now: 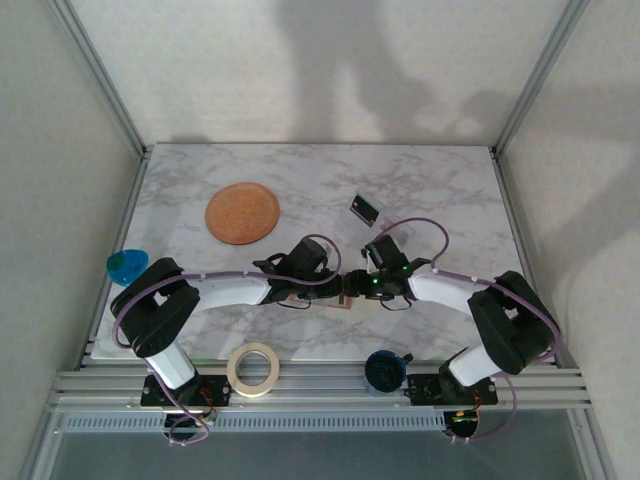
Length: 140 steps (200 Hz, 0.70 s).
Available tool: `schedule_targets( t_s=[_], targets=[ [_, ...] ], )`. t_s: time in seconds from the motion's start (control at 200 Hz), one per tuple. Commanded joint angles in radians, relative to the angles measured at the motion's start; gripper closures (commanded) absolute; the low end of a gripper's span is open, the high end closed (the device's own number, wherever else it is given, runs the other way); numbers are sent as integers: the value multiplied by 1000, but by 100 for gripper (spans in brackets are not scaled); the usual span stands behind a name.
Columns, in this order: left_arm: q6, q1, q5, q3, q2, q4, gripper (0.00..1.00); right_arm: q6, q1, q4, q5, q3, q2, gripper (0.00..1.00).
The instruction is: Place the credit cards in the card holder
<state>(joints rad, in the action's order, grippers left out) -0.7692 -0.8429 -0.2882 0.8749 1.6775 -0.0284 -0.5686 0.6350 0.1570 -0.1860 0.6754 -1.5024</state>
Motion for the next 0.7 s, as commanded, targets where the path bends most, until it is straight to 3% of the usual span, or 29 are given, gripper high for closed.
schedule_targets(
  t_s=[0.0, 0.355, 0.501, 0.696],
  targets=[
    [13, -5, -2, -18, -8, -8, 68, -23, 17, -82, 152, -22, -30, 41],
    [16, -7, -27, 8, 67, -36, 64, -127, 17, -40, 414, -97, 103, 44],
    [8, -10, -43, 26, 101, -60, 60, -154, 16, -36, 431, -119, 133, 43],
    [7, -16, -54, 50, 90, -66, 54, -162, 2, -59, 358, -151, 205, 43]
  ],
)
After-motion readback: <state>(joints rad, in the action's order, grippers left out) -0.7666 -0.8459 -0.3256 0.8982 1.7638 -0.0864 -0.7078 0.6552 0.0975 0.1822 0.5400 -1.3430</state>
